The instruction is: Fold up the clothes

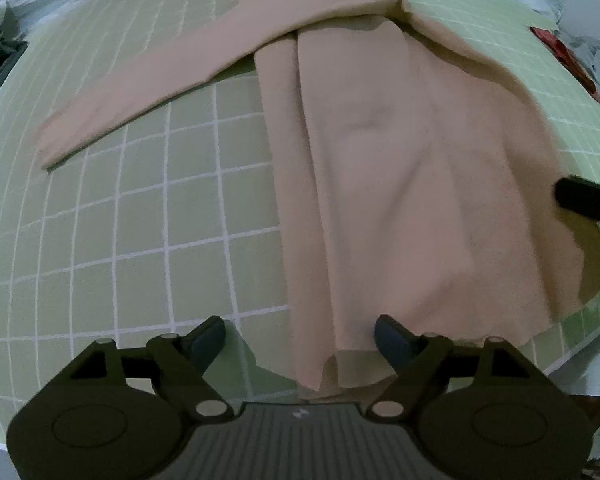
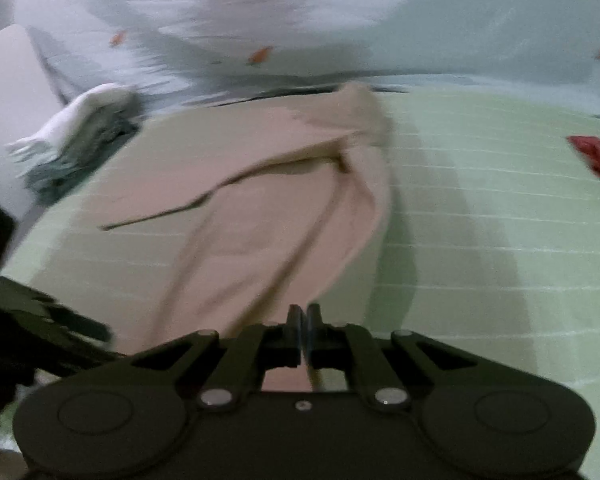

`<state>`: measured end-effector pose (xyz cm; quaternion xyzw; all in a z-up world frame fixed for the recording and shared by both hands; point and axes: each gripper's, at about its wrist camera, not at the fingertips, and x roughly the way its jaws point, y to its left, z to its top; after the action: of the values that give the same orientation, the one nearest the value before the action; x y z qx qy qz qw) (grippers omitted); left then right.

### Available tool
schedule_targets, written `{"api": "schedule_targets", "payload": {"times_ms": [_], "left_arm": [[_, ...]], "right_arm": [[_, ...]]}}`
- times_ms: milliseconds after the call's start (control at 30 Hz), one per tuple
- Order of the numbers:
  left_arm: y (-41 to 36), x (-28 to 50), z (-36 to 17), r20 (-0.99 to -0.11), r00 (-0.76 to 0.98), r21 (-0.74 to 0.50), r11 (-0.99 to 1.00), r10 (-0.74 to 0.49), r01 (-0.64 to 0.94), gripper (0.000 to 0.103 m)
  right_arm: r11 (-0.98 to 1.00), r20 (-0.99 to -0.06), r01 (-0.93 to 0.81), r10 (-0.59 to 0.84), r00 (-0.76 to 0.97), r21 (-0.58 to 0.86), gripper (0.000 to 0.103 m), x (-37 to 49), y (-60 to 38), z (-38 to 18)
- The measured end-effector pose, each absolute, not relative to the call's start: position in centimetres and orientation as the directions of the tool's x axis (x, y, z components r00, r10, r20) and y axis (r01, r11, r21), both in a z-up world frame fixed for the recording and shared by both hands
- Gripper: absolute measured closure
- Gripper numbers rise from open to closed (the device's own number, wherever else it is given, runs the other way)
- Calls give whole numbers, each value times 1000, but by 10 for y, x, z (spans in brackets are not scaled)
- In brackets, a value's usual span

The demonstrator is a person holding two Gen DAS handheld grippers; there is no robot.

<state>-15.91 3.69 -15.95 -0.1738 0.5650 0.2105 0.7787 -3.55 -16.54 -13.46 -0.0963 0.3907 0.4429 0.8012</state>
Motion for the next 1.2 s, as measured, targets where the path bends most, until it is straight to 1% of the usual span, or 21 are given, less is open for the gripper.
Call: {"api": "schedule_targets", "payload": {"times_ms": [100, 167, 267, 367, 433, 467, 567, 600, 733, 800, 833, 867, 933, 1000, 1200], "left_arm": [[37, -162, -161, -953, 275, -39, 847, 128, -530, 17], [37, -163, -161, -952, 277, -41, 846, 127, -531, 16], [37, -163, -162, -952, 280, -43, 846, 128, -531, 14], [37, -164, -163, -951, 282, -44, 846, 128, -532, 13], [37, -165, -163, -951, 282, -44, 844, 129, -534, 12], [38, -164, -163, -951, 281, -45, 843, 128, -536, 11], [35, -165, -162, -953, 274, -44, 841, 126, -540, 8], [34, -165, -161, -954, 272, -44, 840, 125, -541, 8], [37, -168, -156, -958, 266, -57, 834, 110, -549, 8], [44, -174, -150, -955, 273, -61, 820, 118, -569, 8], [49, -178, -145, -952, 279, -64, 810, 126, -583, 8], [58, -183, -140, -948, 289, -70, 794, 135, -604, 8], [77, -192, -131, -938, 307, -84, 759, 157, -646, 8], [102, -200, -124, -930, 312, -89, 708, 192, -701, 8], [181, -213, -119, -917, 256, -45, 560, 305, -827, 8]], "right_arm": [[530, -717, -821, 655, 238, 211, 100, -44, -149, -143], [512, -737, -832, 643, 207, 214, 100, -46, -138, -152], [531, -772, -812, 612, 170, 242, 99, -43, -129, -170], [557, -786, -771, 606, 125, 307, 96, -39, -131, -184], [559, -775, -755, 623, 110, 342, 88, -40, -136, -185], [557, -772, -750, 628, 100, 356, 86, -41, -138, -185], [543, -763, -741, 643, 65, 395, 73, -43, -142, -184], [540, -760, -734, 648, 51, 411, 67, -42, -143, -184], [558, -763, -712, 645, 48, 427, 53, -38, -148, -176], [569, -760, -721, 644, 93, 394, 34, -37, -148, -167], [574, -751, -725, 649, 121, 379, 29, -35, -148, -161], [578, -740, -727, 657, 146, 370, 21, -32, -147, -155], [589, -717, -727, 669, 194, 353, 10, -24, -143, -146], [604, -696, -722, 677, 240, 339, 4, -15, -137, -139], [664, -674, -681, 658, 337, 308, 4, 27, -105, -136]]}}
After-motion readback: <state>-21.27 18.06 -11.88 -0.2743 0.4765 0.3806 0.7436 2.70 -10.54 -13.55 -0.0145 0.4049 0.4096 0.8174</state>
